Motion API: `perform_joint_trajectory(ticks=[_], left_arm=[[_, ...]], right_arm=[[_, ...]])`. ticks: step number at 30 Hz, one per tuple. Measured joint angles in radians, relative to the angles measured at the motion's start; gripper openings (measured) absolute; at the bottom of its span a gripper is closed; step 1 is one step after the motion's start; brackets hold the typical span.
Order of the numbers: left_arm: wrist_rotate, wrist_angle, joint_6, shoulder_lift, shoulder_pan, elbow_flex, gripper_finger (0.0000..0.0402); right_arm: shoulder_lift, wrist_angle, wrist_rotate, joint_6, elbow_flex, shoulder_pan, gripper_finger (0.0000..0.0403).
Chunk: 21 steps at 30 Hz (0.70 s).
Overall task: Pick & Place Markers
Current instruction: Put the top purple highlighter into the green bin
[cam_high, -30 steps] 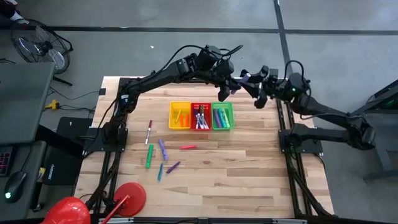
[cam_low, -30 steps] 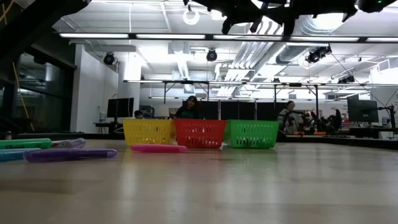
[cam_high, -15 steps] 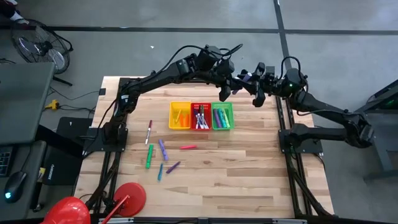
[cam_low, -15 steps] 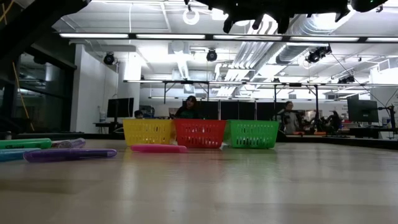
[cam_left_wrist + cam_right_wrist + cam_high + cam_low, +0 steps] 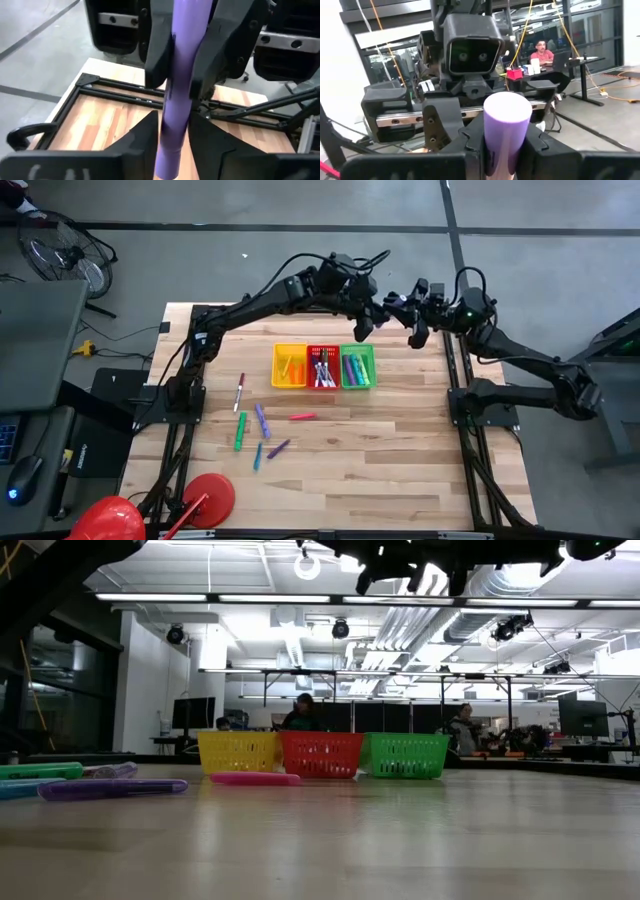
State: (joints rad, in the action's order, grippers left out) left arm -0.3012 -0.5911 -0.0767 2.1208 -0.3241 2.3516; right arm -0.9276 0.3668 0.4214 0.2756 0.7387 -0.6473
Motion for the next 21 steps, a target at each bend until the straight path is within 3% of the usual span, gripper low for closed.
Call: perform_joint_trajectory(ticks=[6, 10, 16, 21], left_arm=[[0.013, -0.051, 0.012, 0.0, -0.003, 0.0, 0.016], [0.126, -0.247, 0.023, -0.022, -0.003, -0.002, 0.0193], [0.309, -0.336, 0.049, -0.076, -0.006, 0.001, 0.0199], [0.32, -0.452, 0.06, -0.108, -0.031, -0.003, 0.0197]], right_arm=[[0.0, -0.024, 0.013, 0.01, 0.0, -0.038, 0.0052], [0.0, -0.089, 0.046, 0.027, 0.0, -0.074, 0.0052], [-0.019, -0.206, 0.054, 0.016, 0.0, -0.081, 0.0052], [-0.101, -0.236, 0.068, 0.083, 0.0, -0.06, 0.0052]])
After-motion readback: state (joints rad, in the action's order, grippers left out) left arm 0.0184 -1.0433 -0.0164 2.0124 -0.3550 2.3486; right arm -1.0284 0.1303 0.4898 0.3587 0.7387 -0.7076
